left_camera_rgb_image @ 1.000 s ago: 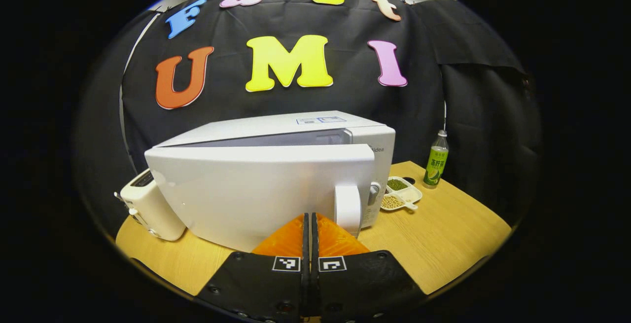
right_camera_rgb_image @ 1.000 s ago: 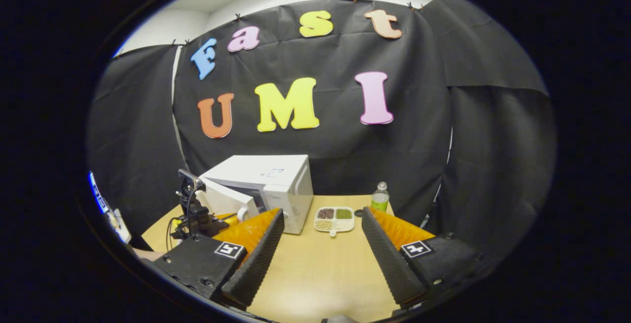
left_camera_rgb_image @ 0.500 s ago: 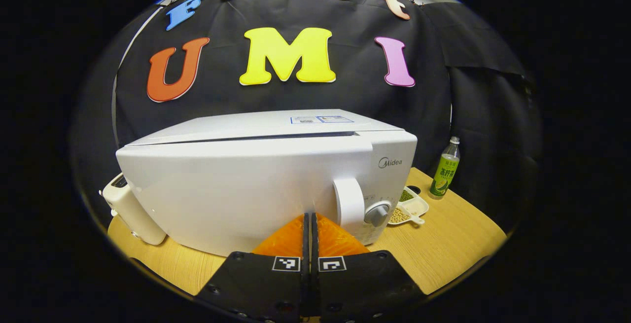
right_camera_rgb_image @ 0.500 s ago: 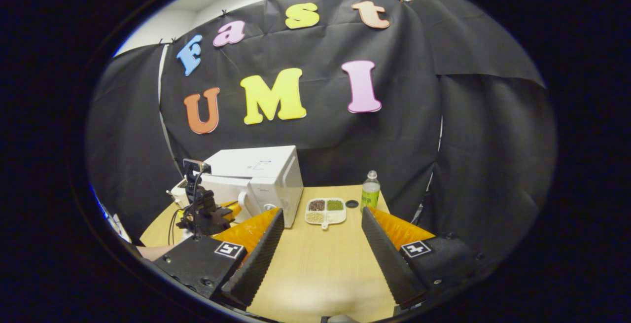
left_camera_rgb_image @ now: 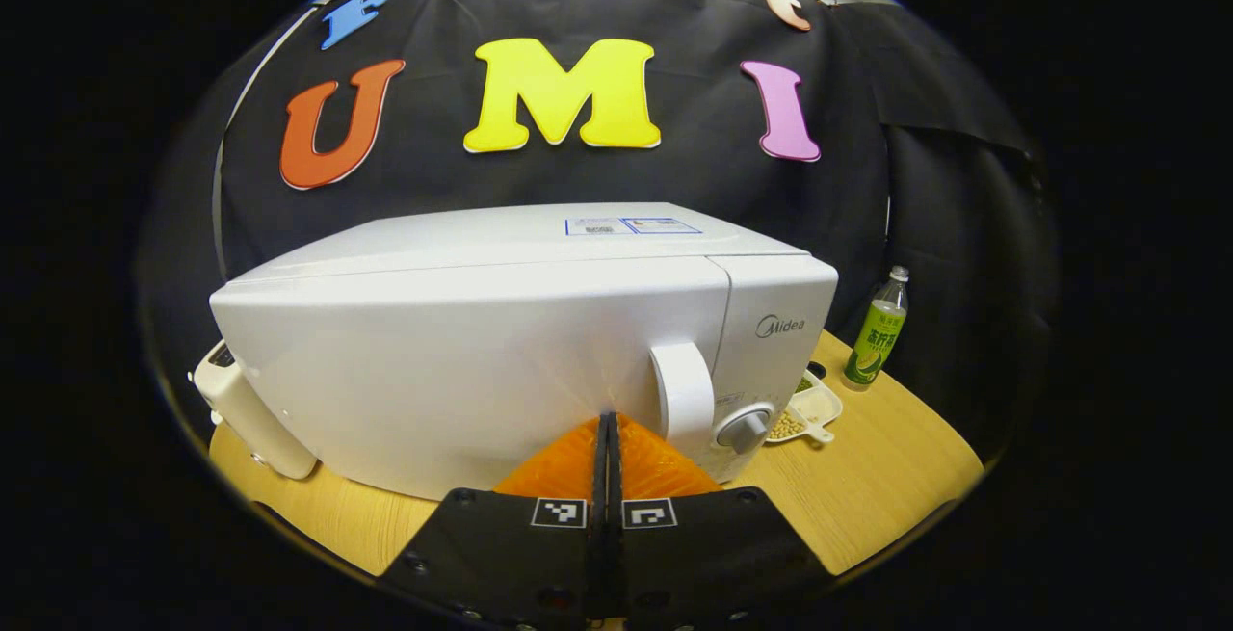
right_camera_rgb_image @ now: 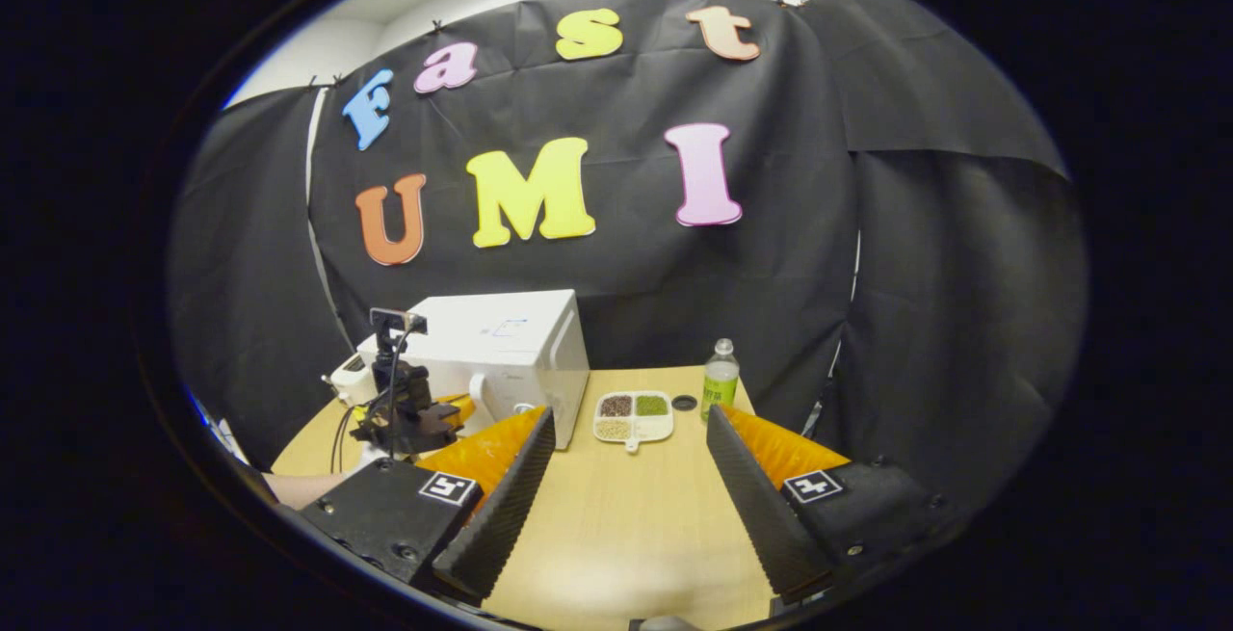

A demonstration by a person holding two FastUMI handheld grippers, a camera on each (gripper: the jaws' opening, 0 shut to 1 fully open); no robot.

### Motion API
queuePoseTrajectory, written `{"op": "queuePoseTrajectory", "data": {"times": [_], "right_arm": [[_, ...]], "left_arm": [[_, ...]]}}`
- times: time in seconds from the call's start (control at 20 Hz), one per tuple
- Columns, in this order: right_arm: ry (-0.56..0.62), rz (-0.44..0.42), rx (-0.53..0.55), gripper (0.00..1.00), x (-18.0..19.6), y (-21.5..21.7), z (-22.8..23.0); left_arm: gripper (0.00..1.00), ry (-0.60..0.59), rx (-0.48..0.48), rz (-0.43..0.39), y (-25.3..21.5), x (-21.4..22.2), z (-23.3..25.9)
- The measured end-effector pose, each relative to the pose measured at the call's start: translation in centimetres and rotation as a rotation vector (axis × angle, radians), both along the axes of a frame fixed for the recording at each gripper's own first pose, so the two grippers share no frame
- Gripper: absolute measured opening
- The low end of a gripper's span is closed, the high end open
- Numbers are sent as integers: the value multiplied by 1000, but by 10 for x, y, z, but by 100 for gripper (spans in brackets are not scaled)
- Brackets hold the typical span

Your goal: Open the microwave oven with the left hand, put the food in, and close the microwave oven.

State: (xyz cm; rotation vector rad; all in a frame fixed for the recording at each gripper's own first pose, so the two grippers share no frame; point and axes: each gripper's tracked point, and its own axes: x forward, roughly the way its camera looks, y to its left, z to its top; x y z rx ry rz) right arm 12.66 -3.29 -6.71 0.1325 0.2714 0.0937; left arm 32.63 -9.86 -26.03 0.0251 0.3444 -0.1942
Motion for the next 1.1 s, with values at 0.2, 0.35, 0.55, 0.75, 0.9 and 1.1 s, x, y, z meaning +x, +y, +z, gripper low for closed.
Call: {"op": "queuePoseTrajectory", "data": {"times": [0.2, 0.35, 0.55, 0.75, 0.9, 1.1], "right_arm": [[-6, 17, 8, 100, -8, 8, 1], [-28, 21, 4, 100, -16, 9, 6], [-75, 36, -4, 100, -23, 9, 13], [-129, 36, -10, 100, -32, 9, 24], [-169, -9, -45, 92, -41, 6, 36], [-179, -43, -44, 92, -65, 24, 40]], "left_arm": [[0, -10, 10, -17, -6, -20, 11], [0, -39, 42, -1, -2, -48, 31], [33, -110, 101, -1, 0, -91, 72], [96, -187, 149, 36, 14, -140, 120], [96, -205, 120, 37, 22, -178, 154], [96, -226, 55, 29, 41, -224, 197]]}}
